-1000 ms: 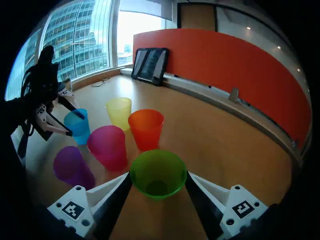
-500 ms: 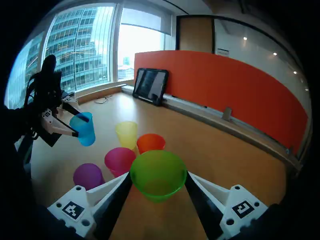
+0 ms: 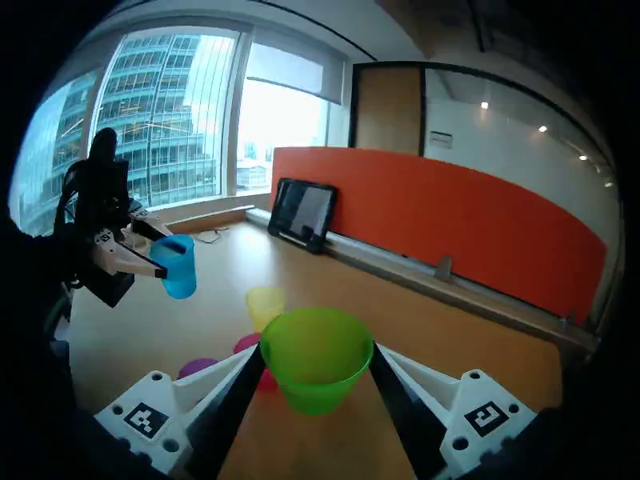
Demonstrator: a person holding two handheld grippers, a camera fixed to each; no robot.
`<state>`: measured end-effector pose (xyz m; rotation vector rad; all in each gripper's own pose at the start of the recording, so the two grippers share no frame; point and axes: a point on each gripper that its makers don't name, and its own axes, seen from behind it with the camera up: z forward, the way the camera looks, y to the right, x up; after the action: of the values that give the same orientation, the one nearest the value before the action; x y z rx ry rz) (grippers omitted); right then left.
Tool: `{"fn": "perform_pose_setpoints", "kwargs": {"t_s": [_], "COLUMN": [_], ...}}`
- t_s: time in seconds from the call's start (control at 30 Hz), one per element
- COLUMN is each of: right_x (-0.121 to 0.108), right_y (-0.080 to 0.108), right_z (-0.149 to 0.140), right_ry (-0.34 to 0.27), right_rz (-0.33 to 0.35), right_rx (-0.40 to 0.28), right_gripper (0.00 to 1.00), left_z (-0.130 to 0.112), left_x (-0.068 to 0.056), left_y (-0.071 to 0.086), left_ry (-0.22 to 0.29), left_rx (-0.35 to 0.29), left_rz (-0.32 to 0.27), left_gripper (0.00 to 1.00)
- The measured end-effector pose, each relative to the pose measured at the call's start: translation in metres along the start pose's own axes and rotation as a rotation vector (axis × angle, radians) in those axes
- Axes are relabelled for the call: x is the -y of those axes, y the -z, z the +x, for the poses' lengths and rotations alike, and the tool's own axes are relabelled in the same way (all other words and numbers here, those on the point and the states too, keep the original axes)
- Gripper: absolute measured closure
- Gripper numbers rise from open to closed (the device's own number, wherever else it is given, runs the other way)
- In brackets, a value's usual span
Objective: Pour water
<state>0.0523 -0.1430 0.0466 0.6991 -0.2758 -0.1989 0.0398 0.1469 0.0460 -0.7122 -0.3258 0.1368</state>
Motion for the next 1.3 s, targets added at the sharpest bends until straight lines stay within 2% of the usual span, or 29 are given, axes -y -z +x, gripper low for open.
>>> {"fn": "perform_pose_setpoints", "kwargs": {"t_s": [0.3, 0.6, 0.9, 1.1, 1.3], "right_x": [0.008, 0.013, 0.018, 0.02, 0.026], "right_y": [0.01, 0.012, 0.011, 0.01, 0.011], "right_z": [0.02, 0.039, 0.053, 0.059, 0.068], "right_ry": [0.014, 0.029, 0.025, 0.018, 0.006], "right_rz": [-0.007, -0.021, -0.022, -0.02, -0.001], "right_rx": [-0.072, -0.141, -0.189, -0.21, -0.228], "right_gripper": [0.06, 0.06, 0.06, 0.06, 0.06], "left_z": [0.026, 0.051, 0.068, 0.078, 0.088], "left_x": [0.002, 0.004, 0.002, 0.003, 0.0], "left_y": [0.013, 0.024, 0.032, 0.035, 0.038], "left_ry": [0.017, 0.049, 0.065, 0.061, 0.028], "left_rx": [-0.083, -0.155, -0.196, -0.218, -0.239], "left_rz": [0.01, 0.012, 0.005, 0.006, 0.01], "left_gripper": [0.14, 0.14, 0.14, 0.14, 0.14]}}
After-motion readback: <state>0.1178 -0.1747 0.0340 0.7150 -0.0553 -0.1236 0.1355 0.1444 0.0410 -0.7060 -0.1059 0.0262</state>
